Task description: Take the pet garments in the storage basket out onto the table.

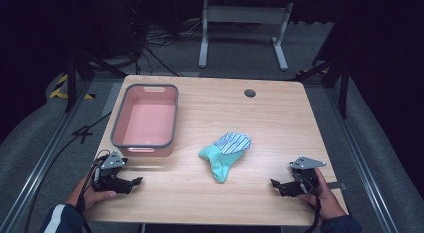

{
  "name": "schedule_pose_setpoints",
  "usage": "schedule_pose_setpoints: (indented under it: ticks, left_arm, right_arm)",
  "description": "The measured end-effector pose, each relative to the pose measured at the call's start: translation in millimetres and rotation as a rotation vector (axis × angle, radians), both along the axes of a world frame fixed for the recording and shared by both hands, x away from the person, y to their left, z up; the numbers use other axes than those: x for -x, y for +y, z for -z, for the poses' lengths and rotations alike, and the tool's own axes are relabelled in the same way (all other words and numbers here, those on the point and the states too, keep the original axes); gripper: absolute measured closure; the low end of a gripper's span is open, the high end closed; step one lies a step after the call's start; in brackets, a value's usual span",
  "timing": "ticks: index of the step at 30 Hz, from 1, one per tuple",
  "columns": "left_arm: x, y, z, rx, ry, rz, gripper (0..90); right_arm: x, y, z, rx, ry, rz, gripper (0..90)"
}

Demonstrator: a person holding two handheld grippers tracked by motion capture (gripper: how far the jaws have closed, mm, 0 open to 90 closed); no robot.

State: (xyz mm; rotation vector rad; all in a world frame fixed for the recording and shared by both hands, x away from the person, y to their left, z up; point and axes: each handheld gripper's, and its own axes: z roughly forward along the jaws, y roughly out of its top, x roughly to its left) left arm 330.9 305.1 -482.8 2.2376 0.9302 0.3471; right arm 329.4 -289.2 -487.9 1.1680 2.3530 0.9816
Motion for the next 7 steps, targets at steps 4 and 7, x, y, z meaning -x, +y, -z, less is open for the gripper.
schedule_pose_setpoints:
  ticks: [4, 7]
  left_arm:
    - [-0.4, 0.3, -0.1, -0.002, -0.002, 0.003, 8.3]
    - [-0.4, 0.2, -0.1, -0.002, 0.001, 0.003, 8.3]
  right_arm:
    - [0.0, 0.1, 0.1, -0.001, -0.001, 0.001, 0.5]
    - [0.0, 0.1, 0.1, -0.001, -0.001, 0.001, 0.5]
